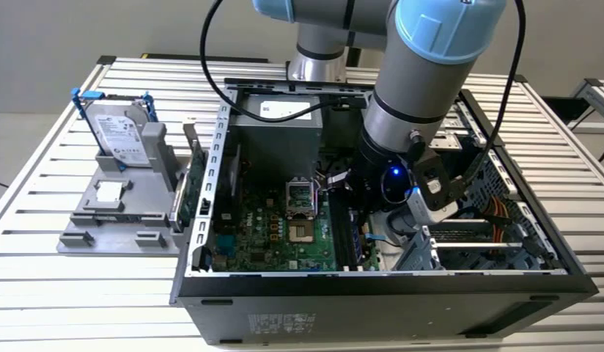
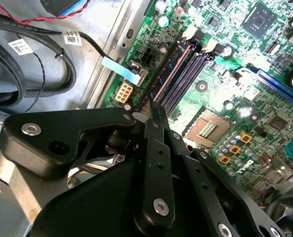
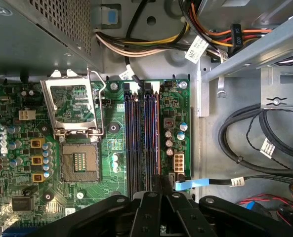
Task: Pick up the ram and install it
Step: 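Insert the ram into the slot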
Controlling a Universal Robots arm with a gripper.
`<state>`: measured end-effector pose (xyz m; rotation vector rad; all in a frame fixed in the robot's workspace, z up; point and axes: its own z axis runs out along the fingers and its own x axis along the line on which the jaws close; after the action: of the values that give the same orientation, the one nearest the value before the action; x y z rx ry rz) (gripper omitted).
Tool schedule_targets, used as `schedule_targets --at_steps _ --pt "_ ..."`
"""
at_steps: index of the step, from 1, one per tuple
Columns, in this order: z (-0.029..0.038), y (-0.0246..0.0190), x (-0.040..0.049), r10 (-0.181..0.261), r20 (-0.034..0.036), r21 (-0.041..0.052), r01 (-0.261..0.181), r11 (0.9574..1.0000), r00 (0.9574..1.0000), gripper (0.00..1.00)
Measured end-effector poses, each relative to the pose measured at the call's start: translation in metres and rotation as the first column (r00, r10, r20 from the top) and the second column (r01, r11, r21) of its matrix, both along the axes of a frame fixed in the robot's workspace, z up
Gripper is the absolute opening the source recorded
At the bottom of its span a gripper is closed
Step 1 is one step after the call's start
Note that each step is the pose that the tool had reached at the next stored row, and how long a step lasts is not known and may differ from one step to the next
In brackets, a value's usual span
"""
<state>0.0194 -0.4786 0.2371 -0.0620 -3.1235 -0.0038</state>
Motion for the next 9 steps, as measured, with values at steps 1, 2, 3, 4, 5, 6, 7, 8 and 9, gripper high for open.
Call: schedule_targets --at_steps 1,2,3,4,5,6,7,8,9 --pt "0.0 0.0 0.0 0.0 0.0 -0.0002 0.0 1.0 1.0 0.0" --pt "0.0 0.0 0.0 0.0 0.0 -0.0003 0.0 1.0 1.0 0.0" --pt "0.0 0.0 0.0 0.0 0.0 -0.0005 0.0 1.0 1.0 0.0" --pt "0.0 0.0 0.0 0.0 0.0 -0.0006 0.0 1.0 1.0 0.0" --pt "0.0 0.0 0.0 0.0 0.0 -0.0007 0.0 1.0 1.0 0.0" --pt "0.0 0.0 0.0 0.001 0.0 -0.0007 -0.001 1.0 1.0 0.0" --pt "0.0 0.0 0.0 0.009 0.0 -0.0007 -0.009 1.0 1.0 0.0" --pt "0.0001 0.0 0.0 0.02 0.0 -0.0007 -0.02 0.9998 0.9998 0.0" --pt "0.0001 -0.0001 0.0 0.031 0.0 -0.0008 -0.031 0.9995 0.9995 0.0"
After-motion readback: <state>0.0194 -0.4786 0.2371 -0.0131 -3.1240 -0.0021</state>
